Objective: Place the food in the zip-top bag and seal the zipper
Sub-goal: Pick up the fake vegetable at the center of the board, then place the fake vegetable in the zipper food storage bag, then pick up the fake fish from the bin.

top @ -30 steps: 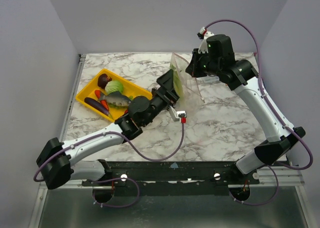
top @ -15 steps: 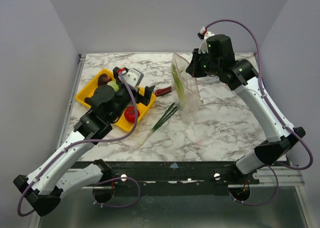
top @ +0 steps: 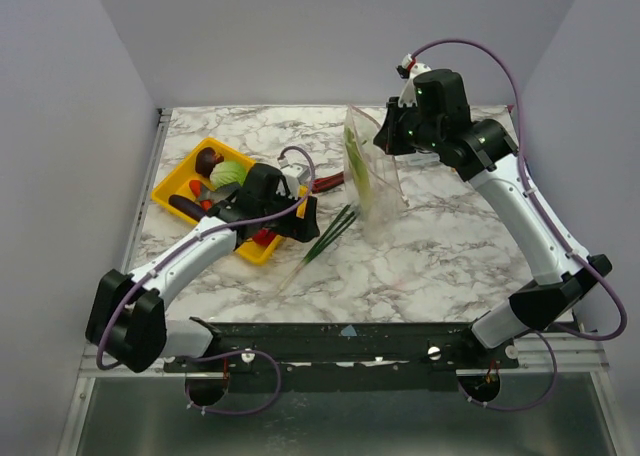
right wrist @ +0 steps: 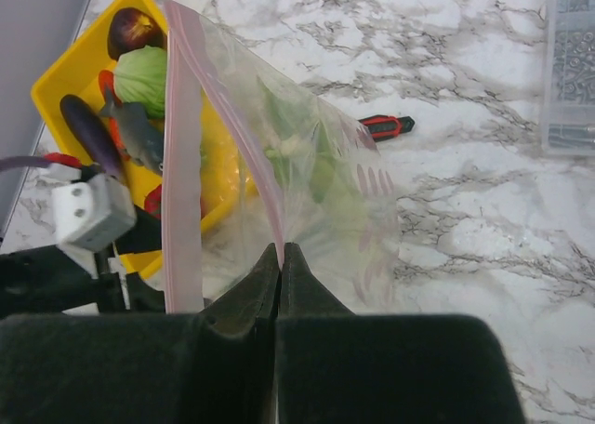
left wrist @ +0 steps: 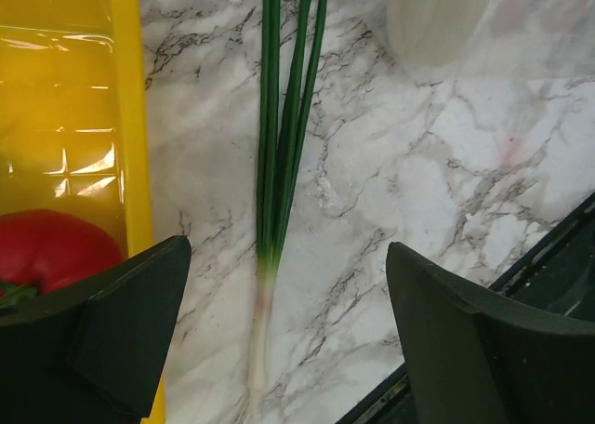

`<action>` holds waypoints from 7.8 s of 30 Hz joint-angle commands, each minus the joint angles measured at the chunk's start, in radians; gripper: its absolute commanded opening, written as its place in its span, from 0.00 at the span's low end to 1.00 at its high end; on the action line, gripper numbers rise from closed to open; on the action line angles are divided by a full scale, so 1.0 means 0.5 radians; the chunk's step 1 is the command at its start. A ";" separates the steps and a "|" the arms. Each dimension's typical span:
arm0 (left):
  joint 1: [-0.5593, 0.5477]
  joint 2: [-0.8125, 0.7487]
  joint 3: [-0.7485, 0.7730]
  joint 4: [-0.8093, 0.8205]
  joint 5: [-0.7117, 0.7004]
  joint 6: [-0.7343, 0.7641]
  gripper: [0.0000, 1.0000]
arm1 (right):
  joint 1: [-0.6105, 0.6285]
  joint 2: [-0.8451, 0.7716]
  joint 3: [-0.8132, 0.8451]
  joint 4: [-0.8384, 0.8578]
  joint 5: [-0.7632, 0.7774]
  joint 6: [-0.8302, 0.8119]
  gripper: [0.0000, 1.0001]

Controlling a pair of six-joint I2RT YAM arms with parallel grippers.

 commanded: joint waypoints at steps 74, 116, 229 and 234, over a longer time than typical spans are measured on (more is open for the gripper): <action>-0.448 -0.254 0.433 3.013 -0.051 -0.901 0.00 | 0.016 -0.122 -0.092 0.083 -0.088 0.166 0.00; -0.574 0.065 -0.192 2.975 -0.539 -0.783 0.41 | 0.015 -0.065 0.041 0.030 -0.149 0.193 0.00; 1.404 0.513 -0.543 1.262 -0.403 -2.304 0.61 | -0.227 0.006 -0.060 -0.024 -0.545 -0.041 0.00; 1.402 0.593 -0.564 1.390 -0.395 -2.326 0.39 | -0.228 0.007 -0.055 -0.025 -0.532 -0.033 0.00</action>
